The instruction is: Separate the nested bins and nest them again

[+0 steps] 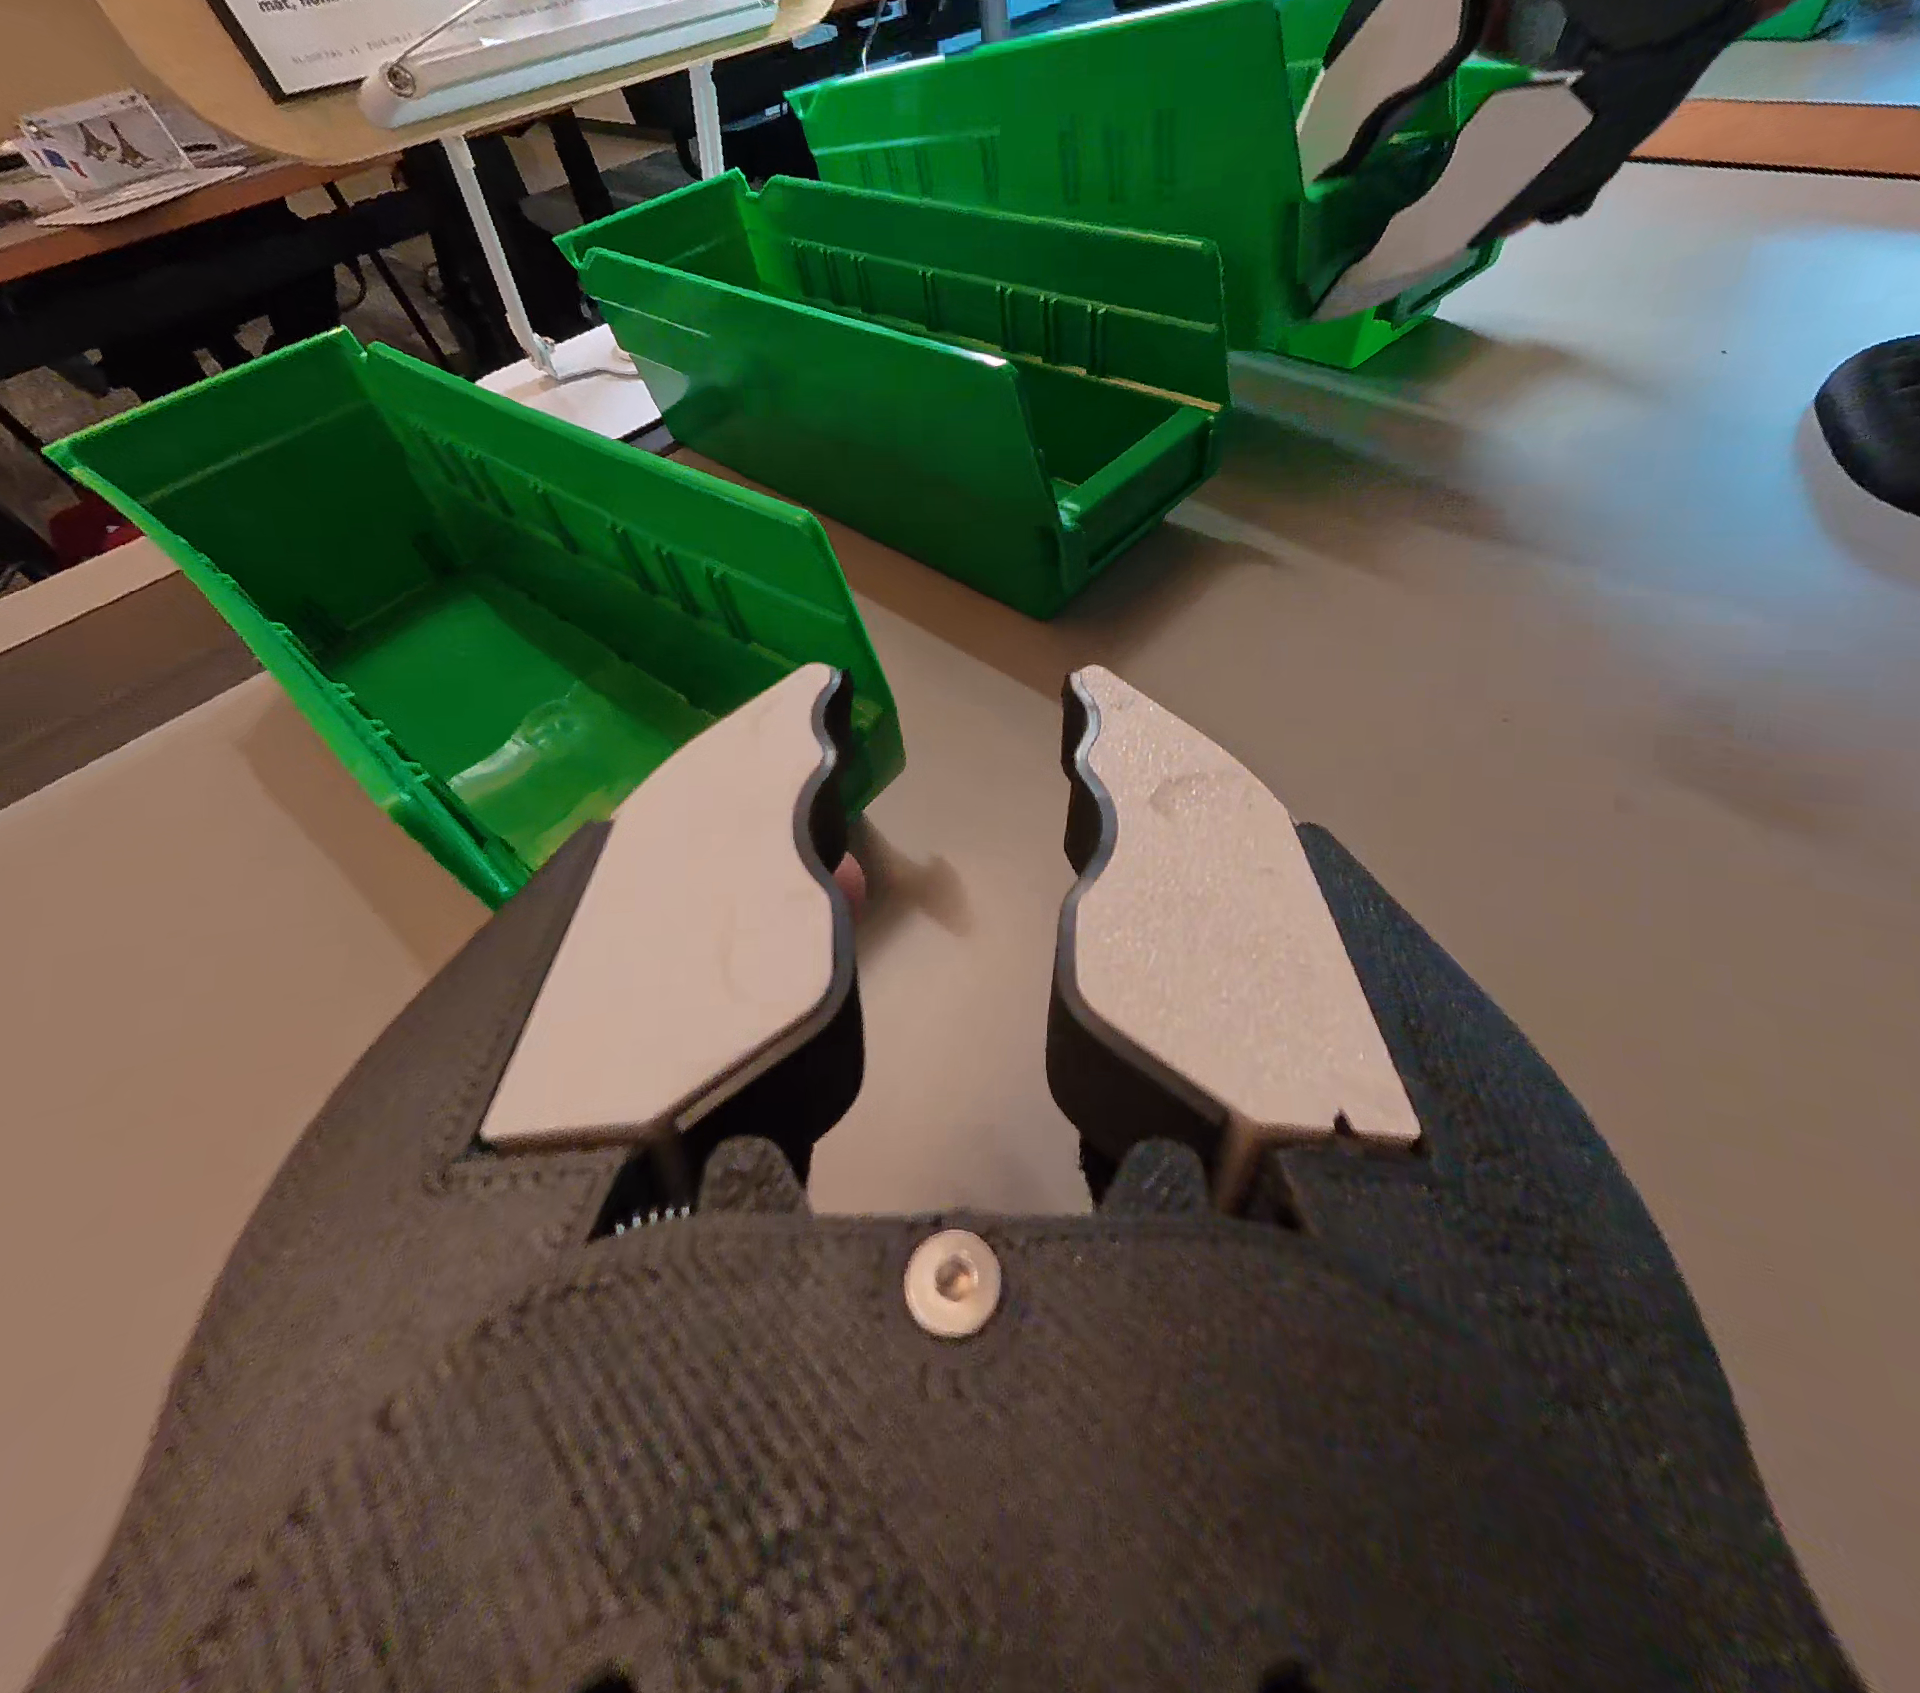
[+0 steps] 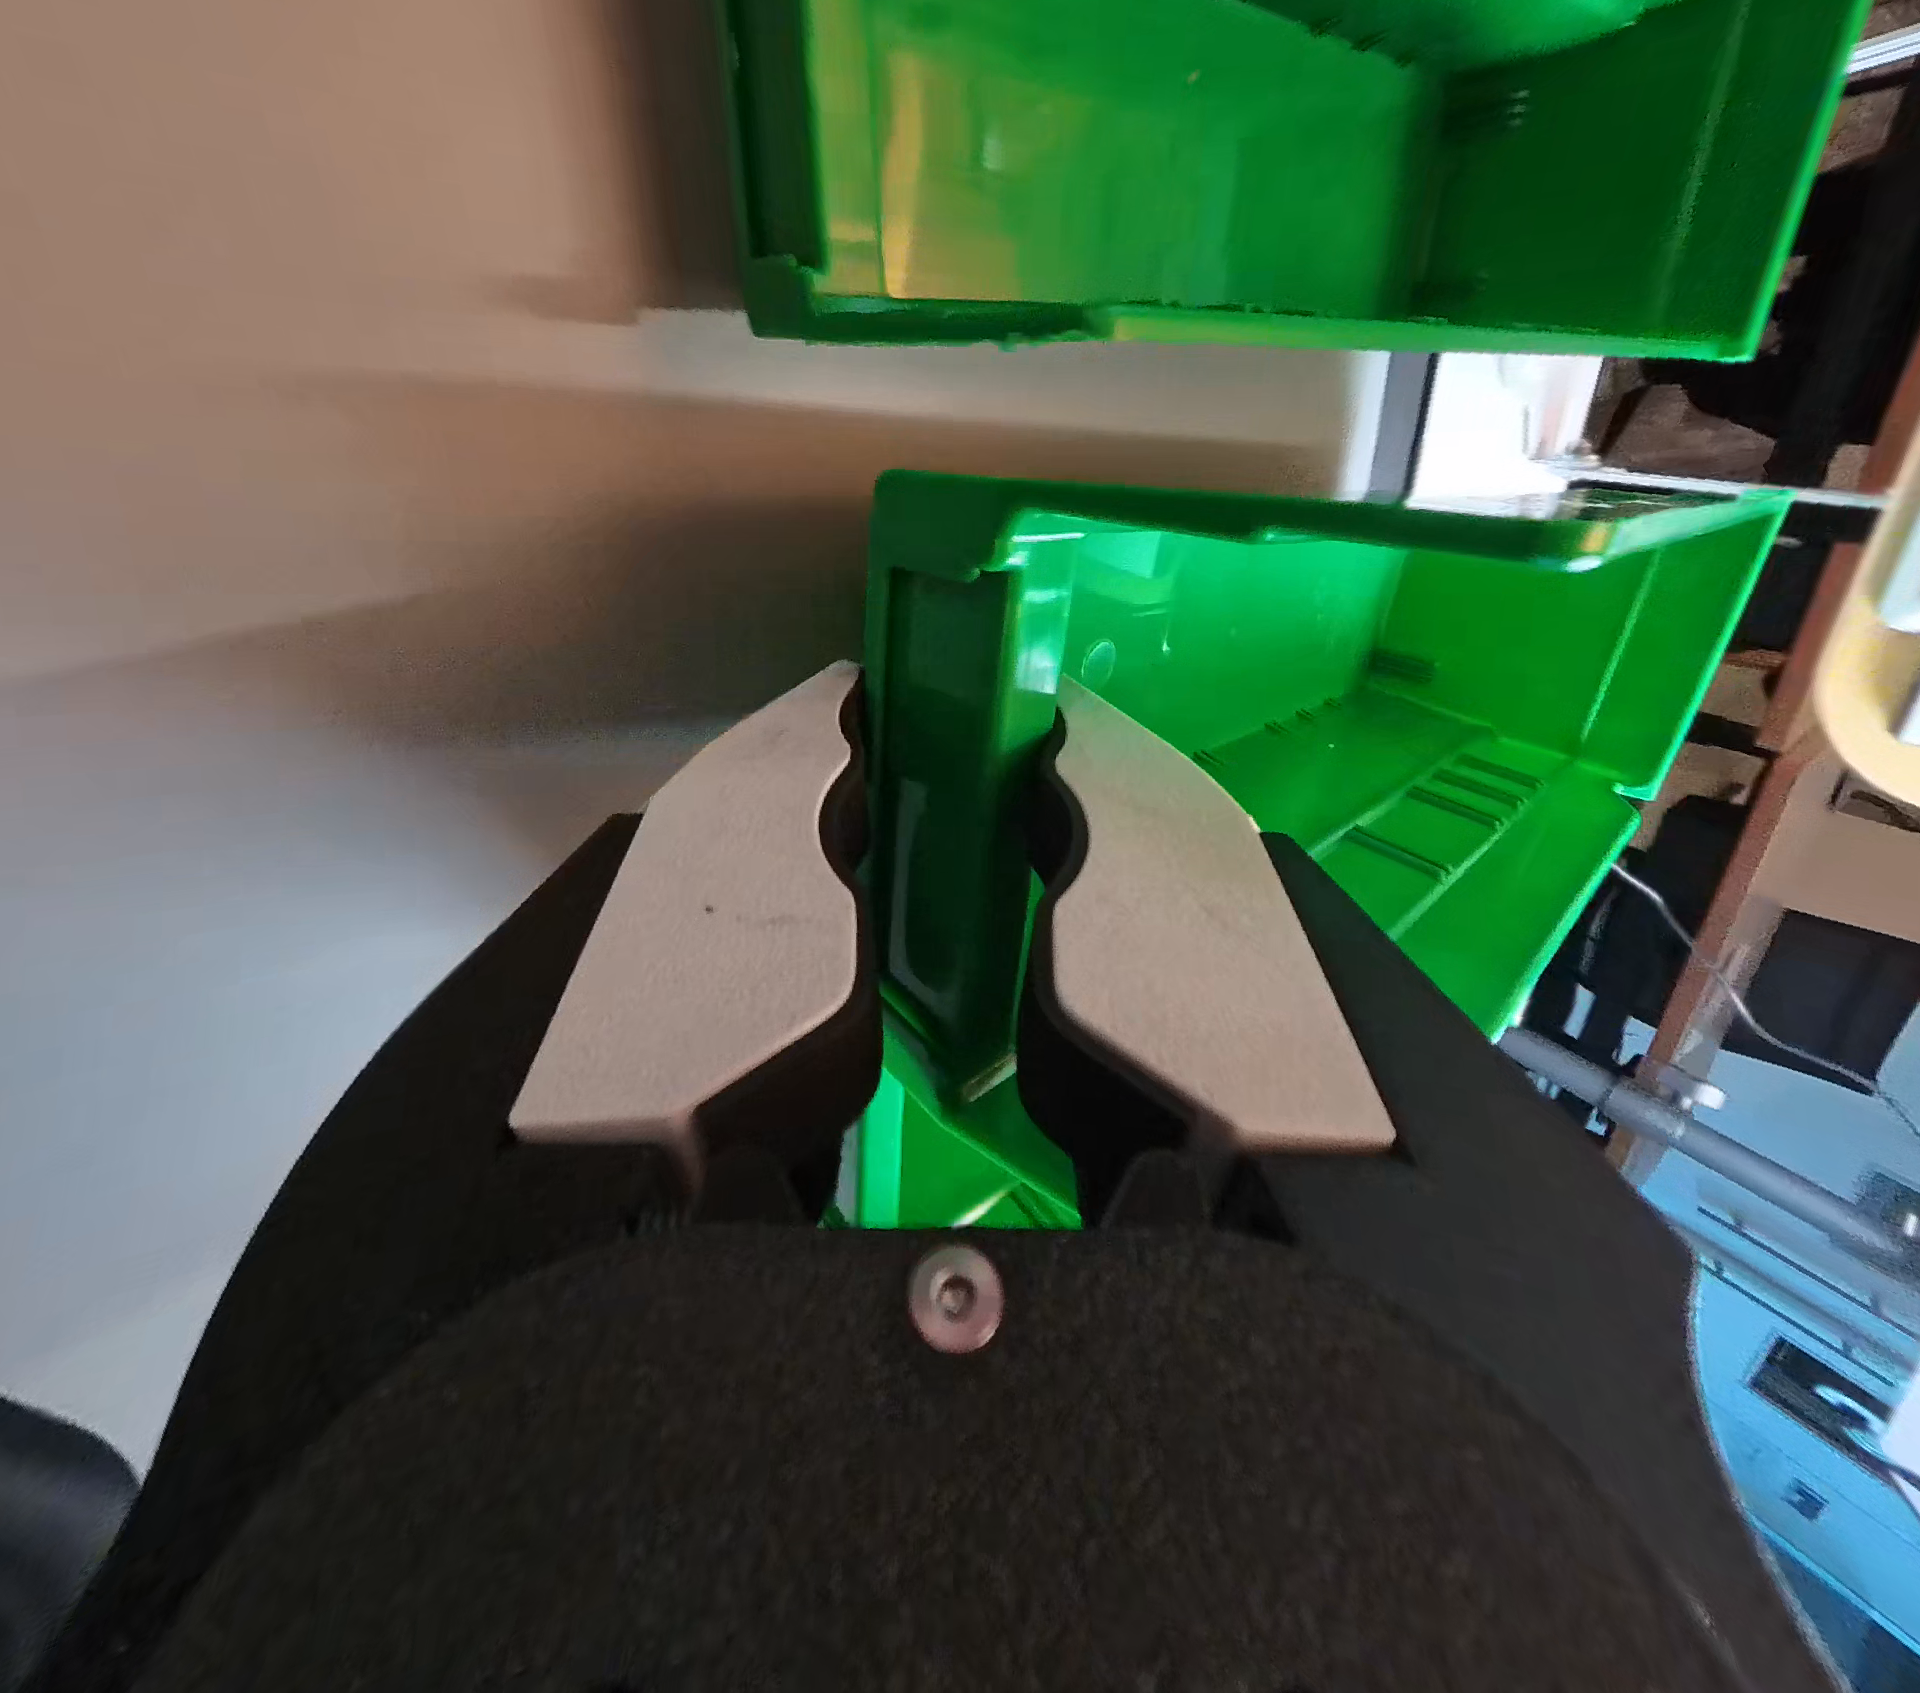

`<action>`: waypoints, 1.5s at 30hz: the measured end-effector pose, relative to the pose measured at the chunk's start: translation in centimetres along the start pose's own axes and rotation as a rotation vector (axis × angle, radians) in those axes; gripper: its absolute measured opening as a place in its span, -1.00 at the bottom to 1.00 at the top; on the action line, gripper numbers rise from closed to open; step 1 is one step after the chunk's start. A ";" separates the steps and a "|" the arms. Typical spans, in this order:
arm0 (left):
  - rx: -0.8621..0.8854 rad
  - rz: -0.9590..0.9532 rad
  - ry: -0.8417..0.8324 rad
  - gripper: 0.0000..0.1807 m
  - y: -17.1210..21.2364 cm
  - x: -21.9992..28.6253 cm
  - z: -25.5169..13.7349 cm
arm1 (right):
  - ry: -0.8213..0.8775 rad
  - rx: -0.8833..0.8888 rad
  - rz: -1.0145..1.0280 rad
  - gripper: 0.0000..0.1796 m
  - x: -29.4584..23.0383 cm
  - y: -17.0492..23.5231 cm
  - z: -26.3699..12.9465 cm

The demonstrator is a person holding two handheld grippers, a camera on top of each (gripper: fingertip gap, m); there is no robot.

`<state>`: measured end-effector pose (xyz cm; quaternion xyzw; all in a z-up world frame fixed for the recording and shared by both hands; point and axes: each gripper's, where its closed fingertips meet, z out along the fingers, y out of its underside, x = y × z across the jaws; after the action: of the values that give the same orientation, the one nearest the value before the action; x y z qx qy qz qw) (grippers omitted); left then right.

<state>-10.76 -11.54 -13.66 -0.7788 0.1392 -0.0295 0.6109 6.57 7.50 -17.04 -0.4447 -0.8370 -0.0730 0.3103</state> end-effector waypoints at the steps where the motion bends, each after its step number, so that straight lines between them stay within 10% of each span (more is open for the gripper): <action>1: 0.000 0.001 -0.001 -0.57 0.0 0.0 0.0 | 0.000 -0.004 -0.003 -0.69 -0.3 0.1 0.5; 17: -0.009 0.003 0.001 -0.57 0.3 0.1 0.1 | 0.056 -0.065 -0.010 -0.60 -2.3 1.8 4.4; 27: -0.004 0.003 -0.022 -0.57 0.1 -0.4 0.0 | 0.224 0.528 0.449 -0.48 -0.4 -2.3 -9.8; 45: 0.076 -0.075 -0.319 -0.46 -0.5 -3.2 -3.3 | 0.586 0.513 1.117 -0.28 -7.5 12.6 -11.9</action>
<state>-14.48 -13.72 -11.90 -0.7547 0.0101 0.0663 0.6527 24.98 5.03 -13.89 -0.6843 -0.3539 0.1816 0.6111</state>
